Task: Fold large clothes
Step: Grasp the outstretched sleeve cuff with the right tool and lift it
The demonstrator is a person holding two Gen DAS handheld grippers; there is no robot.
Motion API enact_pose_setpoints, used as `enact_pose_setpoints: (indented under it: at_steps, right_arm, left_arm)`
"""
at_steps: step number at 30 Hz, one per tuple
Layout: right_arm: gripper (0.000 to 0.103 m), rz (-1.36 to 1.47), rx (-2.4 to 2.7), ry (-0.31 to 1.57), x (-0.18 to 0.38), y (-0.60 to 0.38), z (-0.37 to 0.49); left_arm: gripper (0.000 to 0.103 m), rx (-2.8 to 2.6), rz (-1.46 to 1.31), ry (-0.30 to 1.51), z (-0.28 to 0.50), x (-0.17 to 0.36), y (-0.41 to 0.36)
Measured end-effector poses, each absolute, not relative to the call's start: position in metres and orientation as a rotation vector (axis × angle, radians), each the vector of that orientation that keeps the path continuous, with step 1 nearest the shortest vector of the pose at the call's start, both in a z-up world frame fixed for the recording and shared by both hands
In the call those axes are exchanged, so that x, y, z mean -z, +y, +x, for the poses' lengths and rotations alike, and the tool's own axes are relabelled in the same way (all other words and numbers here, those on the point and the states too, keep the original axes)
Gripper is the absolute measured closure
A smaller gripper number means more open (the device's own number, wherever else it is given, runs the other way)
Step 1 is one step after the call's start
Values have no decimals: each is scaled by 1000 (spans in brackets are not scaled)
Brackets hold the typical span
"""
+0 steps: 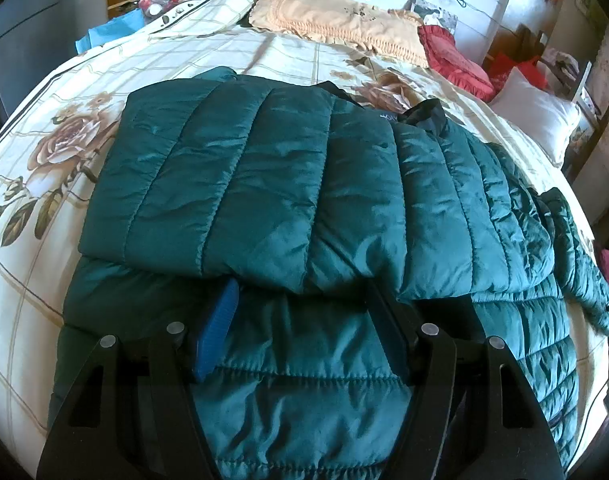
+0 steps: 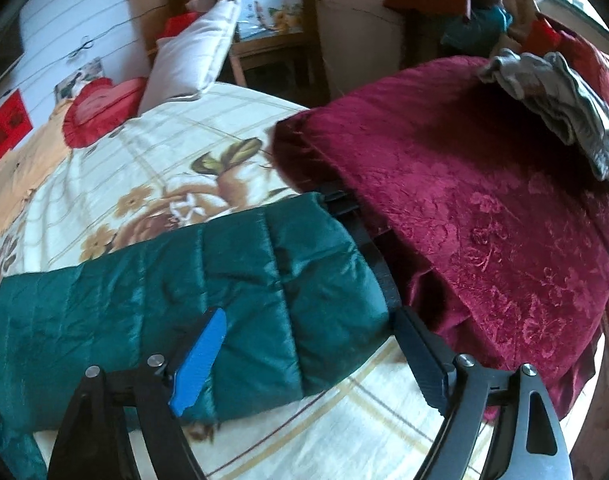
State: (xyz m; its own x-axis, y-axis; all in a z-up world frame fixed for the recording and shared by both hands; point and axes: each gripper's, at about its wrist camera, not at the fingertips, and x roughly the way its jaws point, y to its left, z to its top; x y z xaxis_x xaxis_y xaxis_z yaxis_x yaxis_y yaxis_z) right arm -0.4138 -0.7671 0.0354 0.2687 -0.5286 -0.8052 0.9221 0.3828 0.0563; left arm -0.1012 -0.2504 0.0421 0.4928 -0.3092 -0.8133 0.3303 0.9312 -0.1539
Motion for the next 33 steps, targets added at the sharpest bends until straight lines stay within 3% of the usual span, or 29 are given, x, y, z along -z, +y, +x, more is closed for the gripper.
enact_pose_setpoints:
  at_steps: [10,11,12,14,17,33]
  right_arm:
    - [19,660,1019,784,-17,-783,-409]
    - [23,651,1015,783,-16,-782,-408]
    - [40,630,1012,775,-18,-781,-407]
    - [66,613,1009,752,-23,-777,-409]
    - [86,614,979,726,-35,-773,-411]
    - [91,479,770,580,-118,-693,-379]
  left_arm:
    - [36,386,23,981,-101,-42,-250]
    - [36,387,23,981,-102,-42,-251]
    - [36,386,22,981,-102,-42,-251]
    - [36,386,22,980,-102,-42,-251]
    - [36,387,23,980,-102,-42,-251]
    - [36,423,-10,943,-111,-62,-240]
